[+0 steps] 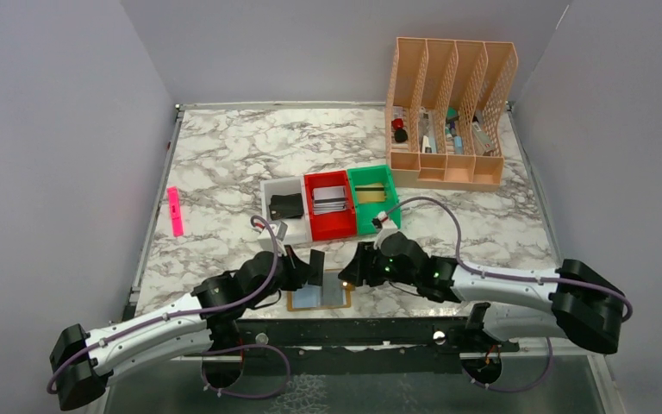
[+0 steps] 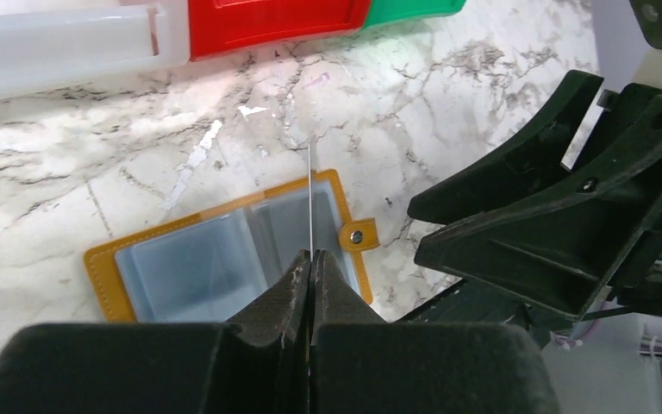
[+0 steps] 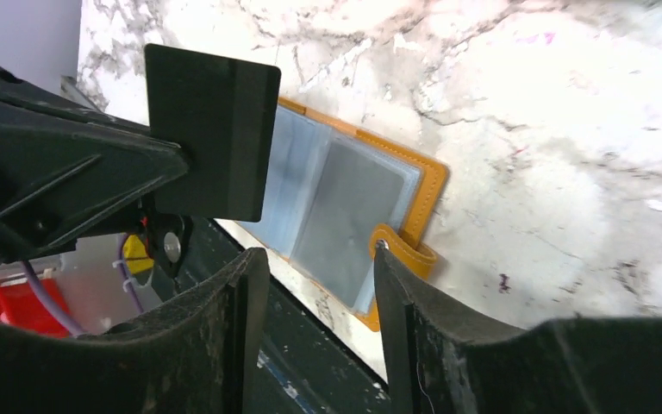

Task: Take the credit cards out of the card holder

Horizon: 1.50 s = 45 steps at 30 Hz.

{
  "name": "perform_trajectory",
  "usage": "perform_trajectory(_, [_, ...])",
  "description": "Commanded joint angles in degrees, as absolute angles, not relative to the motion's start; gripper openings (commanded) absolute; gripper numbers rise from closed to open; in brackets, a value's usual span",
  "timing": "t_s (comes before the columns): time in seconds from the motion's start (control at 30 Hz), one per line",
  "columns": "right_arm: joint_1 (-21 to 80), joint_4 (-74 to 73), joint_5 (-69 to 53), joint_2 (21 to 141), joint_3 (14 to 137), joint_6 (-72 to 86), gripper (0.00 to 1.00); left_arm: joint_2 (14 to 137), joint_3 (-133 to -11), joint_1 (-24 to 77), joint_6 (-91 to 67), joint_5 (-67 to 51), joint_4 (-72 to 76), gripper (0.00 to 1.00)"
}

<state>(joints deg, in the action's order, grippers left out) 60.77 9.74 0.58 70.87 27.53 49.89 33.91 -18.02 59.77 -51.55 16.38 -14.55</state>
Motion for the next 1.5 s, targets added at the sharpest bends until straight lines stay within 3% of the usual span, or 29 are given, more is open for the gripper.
perform_trajectory(0.0, [60.81, 7.17, 7.44, 64.73, 23.56, 49.81, 0.61, 33.52, -14.5, 60.2, -51.61, 13.95, -3.34, 0.0])
perform_trajectory(0.07, [60.75, 6.67, 9.22, 62.72, 22.16, 51.15, 0.7, 34.11, -12.6, 60.19, -52.44, 12.33, 2.45, 0.0])
perform_trajectory(0.2, [60.66, 10.36, 8.91, 59.23, 18.54, 51.93, 0.73, 37.68, -10.47, 60.21, -53.67, 9.27, 11.1, 0.0])
perform_trajectory(0.43, [55.2, 27.34, -5.75, 55.44, 11.46, 51.41, 0.72, 44.62, -9.23, 60.2, -55.62, 4.72, 22.26, 0.0])
perform_trajectory(0.7, [49.18, 41.3, -21.34, 62.31, 10.26, 51.88, 0.66, 46.9, -8.77, 59.95, -55.46, 1.79, 28.74, 0.0])
perform_trajectory(1.03, [44.49, 56.6, -31.3, 71.47, 9.23, 56.32, 0.47, 49.27, -8.43, 59.16, -55.58, -2.16, 33.78, 0.0])
perform_trajectory(1.47, [42.33, 67.35, -36.52, 73.75, 5.84, 59.57, 0.19, 48.39, -6.5, 57.86, -57.05, -2.58, 37.26, 0.0])
